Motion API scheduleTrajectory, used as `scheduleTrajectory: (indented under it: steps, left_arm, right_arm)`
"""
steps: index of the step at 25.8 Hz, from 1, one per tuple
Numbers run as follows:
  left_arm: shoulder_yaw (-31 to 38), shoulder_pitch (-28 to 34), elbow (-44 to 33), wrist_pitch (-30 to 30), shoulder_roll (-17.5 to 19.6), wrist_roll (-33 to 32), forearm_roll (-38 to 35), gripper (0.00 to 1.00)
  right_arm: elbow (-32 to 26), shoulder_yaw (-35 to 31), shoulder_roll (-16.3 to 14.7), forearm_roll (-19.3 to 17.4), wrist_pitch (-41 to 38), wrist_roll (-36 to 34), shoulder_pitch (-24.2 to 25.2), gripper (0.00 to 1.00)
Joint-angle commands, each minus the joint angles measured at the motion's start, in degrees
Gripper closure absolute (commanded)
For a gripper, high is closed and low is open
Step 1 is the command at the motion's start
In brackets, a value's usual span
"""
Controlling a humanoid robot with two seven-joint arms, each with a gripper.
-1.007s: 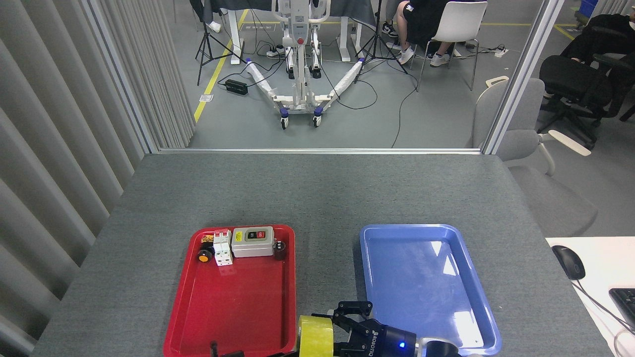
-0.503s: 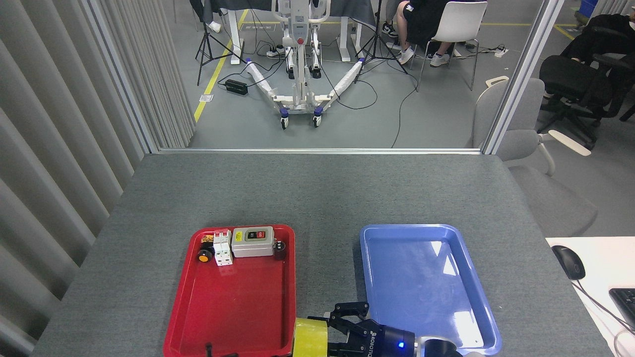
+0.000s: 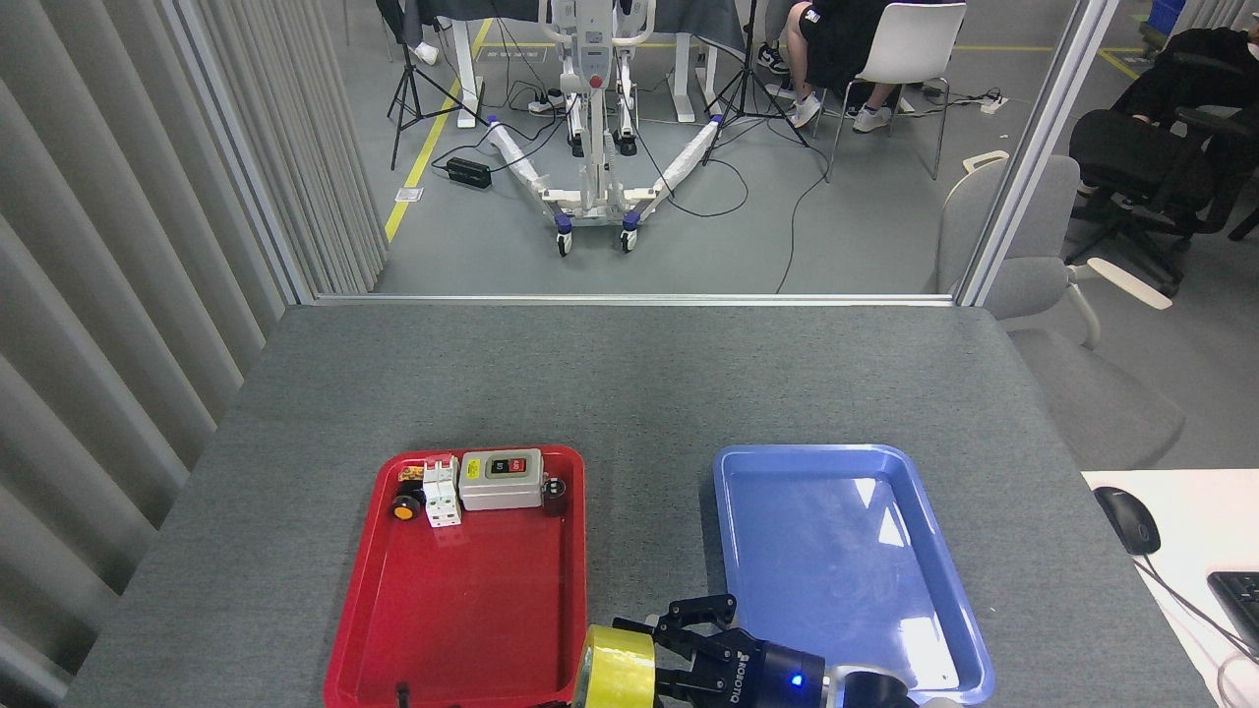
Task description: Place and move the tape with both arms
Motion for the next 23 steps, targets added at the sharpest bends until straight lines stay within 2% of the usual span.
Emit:
scheduleTrajectory:
  steps: [1, 8, 14, 16, 20, 23]
  left_arm:
    - [0.92, -0.01, 0.12, -2.37, 0.02, 0.24, 0.26, 0.0]
    - [1.63, -0.09, 0.65, -3.34, 0.02, 0.5, 0.0, 0.0]
    - [2.59, -0.18, 1.0, -3.34, 0.02, 2.0, -0.71, 0.0]
    - [4.53, -0.18, 1.0, -3.34, 0.02, 4.55, -1.94, 0.0]
    - [9.36, -0.01, 0.3, -3.34, 0.02, 12.89, -2.55, 0.0]
    - [11.65, 0.43, -2.34, -3.34, 0.02, 23.35, -5.19, 0.0]
  right_arm:
    - [-0.01, 0.1, 0.11, 0.03, 0.56, -0.13, 0.01, 0.69]
    - [-0.01, 0.1, 0.11, 0.03, 0.48, -0.13, 0.1, 0.71]
    - [-0.01, 0.54, 0.2, -0.06, 0.48, -0.22, 0.1, 0.8]
    - [-0.01, 0.81, 0.2, -0.06, 0.48, -0.22, 0.19, 0.86]
    - [-0.36, 0.81, -0.15, -0.15, 0.48, -0.75, 0.71, 0.9]
    - [-0.63, 0.81, -0.51, -0.06, -0.75, -1.45, 0.8, 0.9]
